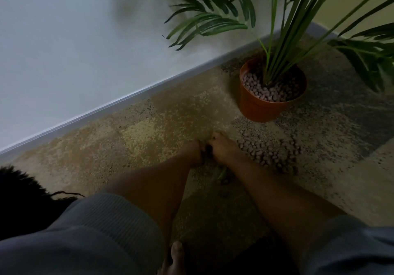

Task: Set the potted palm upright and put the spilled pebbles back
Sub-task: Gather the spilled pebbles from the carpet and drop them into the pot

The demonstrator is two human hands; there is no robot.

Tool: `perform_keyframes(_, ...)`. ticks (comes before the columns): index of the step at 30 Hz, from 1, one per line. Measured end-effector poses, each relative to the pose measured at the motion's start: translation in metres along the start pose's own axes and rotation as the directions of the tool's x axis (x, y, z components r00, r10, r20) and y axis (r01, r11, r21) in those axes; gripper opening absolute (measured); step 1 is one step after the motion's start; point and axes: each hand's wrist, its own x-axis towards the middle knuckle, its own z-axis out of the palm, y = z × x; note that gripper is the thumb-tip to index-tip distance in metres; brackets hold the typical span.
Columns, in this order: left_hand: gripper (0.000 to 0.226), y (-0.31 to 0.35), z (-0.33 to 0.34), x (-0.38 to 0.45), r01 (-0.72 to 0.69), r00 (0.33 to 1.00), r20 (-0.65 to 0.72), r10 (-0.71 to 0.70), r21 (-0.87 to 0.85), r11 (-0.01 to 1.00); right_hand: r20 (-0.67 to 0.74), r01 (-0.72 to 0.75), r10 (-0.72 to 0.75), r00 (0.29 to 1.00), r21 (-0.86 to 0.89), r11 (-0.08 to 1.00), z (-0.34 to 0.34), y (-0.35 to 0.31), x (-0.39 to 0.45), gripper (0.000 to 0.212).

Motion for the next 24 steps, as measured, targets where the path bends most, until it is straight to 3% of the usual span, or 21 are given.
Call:
perform_keyframes(6,0.038,0.002,-0.001,0.004,-0.063,0.996,-0.058,0.061,-0.042,0.997,-0.019,-0.040,0.042,0.999,0.084,0.996,0.001,0.008,-0.001,0.037)
perform_keyframes(14,0.023,0.014,-0.001,0.009,-0.071,0.997,-0.015,0.071,-0.009,0.997,-0.014,0.004,-0.003,1.000,0.064,0.998,-0.007,0.006,-0.007,0.032)
perform_keyframes(24,0.023,0.016,-0.004,0.015,0.048,0.998,0.041,-0.045,-0.083,0.995,0.047,0.018,-0.018,0.999,-0.004,1.000,-0.013,0.002,-0.010,0.029)
